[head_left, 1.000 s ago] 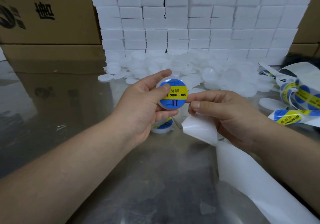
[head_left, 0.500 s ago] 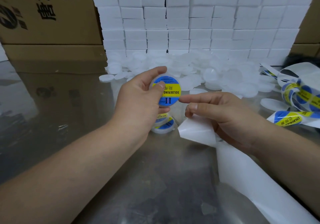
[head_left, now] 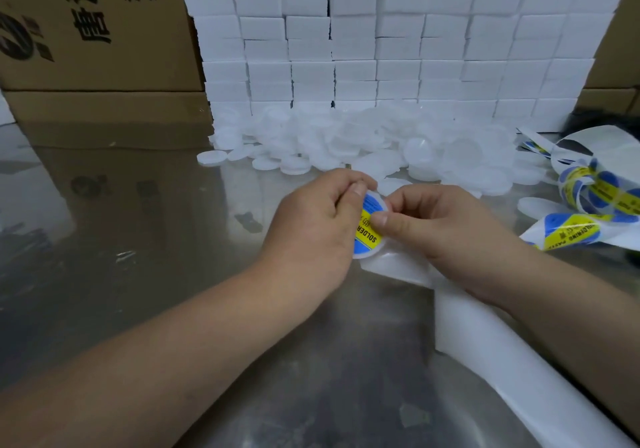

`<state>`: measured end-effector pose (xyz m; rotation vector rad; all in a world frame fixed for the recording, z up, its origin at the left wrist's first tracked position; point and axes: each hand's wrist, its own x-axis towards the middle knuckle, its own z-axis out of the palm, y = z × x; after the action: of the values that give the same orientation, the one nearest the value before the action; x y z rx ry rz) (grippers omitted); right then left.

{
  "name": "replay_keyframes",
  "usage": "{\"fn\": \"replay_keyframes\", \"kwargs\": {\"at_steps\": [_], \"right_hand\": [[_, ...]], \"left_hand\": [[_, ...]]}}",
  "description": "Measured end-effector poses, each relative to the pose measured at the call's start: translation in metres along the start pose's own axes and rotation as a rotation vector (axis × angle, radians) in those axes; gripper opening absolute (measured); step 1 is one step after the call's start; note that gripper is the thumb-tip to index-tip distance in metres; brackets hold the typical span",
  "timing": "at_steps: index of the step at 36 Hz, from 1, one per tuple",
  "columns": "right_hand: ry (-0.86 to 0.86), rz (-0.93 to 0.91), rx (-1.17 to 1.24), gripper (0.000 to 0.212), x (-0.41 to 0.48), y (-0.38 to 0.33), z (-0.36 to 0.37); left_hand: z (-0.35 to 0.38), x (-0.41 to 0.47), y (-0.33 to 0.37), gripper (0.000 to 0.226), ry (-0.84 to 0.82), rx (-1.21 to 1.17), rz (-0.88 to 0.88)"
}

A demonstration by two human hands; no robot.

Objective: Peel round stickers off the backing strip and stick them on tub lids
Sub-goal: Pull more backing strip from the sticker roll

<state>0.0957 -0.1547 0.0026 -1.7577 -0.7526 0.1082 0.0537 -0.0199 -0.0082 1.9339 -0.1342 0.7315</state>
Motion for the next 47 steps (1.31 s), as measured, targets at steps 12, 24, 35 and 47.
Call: {"fn": "replay_keyframes", "kwargs": {"at_steps": [12,24,35,47], "right_hand": [[0.139,-0.024,-0.095,0.03,0.006,0.005,0.0],[0.064,0.071,-0.067,0.014,0.005,0.008,0.0],[-0.012,0.066,-0.149,0.013,0.009,0.015,0.001],[0.205,-0.033,0.111,0.031,0.017,0.019,-0.006]], "left_hand": [[-0.015,0.023,-0.013,0.032,0.238,0.182,-0.066],[-0.025,0.042,-0.046,0.035,-0.07,0.507,-0.517],[-0.017,0.033,-0.027,0.033,0.093,0.508,-0.041],[0.039,0.066,0.032,0.032,-0.414,0.531,-0.006]]}}
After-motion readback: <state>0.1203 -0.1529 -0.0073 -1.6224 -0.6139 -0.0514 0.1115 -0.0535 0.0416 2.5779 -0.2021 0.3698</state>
